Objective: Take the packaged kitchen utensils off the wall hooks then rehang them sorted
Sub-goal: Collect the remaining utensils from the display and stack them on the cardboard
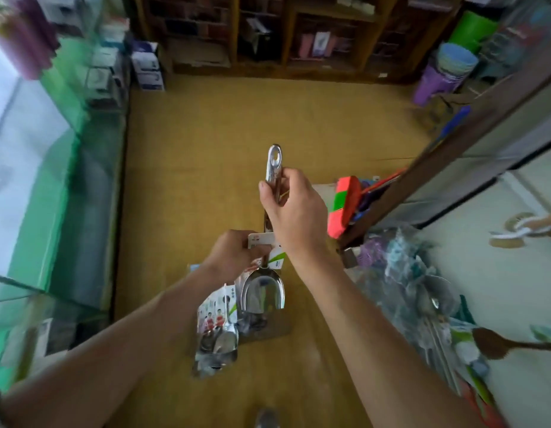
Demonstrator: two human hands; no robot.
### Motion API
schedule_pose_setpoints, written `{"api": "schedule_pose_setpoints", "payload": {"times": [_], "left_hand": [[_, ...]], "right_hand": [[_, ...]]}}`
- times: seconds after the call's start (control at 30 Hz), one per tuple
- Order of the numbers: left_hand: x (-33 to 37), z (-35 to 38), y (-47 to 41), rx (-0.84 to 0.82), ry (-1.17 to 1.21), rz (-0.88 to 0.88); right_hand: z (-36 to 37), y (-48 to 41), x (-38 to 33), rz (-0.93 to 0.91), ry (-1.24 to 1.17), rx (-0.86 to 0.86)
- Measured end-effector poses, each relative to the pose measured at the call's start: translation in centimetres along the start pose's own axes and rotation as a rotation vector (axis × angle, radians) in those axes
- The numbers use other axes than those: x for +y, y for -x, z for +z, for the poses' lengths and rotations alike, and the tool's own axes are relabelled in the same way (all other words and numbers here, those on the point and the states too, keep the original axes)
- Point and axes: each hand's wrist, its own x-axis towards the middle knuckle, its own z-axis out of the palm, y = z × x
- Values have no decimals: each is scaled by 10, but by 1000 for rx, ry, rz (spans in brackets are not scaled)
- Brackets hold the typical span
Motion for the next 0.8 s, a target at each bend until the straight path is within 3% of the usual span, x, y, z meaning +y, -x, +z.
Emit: {"api": "schedule_pose_setpoints", "payload": {"times": [0.33, 0.57, 0.8], "left_hand": [[-157, 15, -85, 111, 171, -259], [-297, 81, -122, 163, 352, -529], [-382, 130, -134, 113, 481, -638]], "right_hand": [[195, 15, 77, 81, 8, -417], [335, 98, 178, 184, 91, -740], [413, 179, 248, 274, 127, -904]]}}
